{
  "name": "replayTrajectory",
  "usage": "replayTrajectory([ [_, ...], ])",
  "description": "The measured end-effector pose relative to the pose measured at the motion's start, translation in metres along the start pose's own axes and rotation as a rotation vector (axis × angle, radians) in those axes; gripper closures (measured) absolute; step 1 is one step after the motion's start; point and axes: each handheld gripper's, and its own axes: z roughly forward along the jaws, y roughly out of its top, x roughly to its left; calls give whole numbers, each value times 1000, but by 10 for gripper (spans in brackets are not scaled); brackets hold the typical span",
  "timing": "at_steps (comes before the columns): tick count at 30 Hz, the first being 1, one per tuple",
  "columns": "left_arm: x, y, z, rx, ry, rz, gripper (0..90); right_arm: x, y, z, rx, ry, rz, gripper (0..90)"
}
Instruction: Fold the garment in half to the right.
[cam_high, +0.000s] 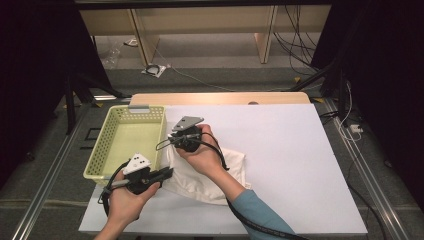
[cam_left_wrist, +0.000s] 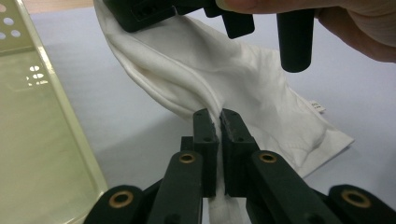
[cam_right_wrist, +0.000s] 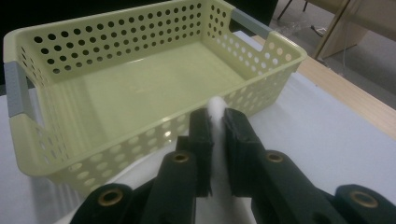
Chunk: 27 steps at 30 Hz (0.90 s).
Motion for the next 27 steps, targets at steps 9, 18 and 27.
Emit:
replayTrajectory([
  [9, 3, 2, -5, -12, 6, -12, 855, 3, 6, 3, -14, -2, 3, 826],
  [18, 7, 5, -10, -23, 11, -14, 855, 6, 12, 5, -24, -1, 2, 827],
  [27, 10, 6, -14, -36, 14, -27, 856, 7, 17, 6, -38, -1, 2, 827],
])
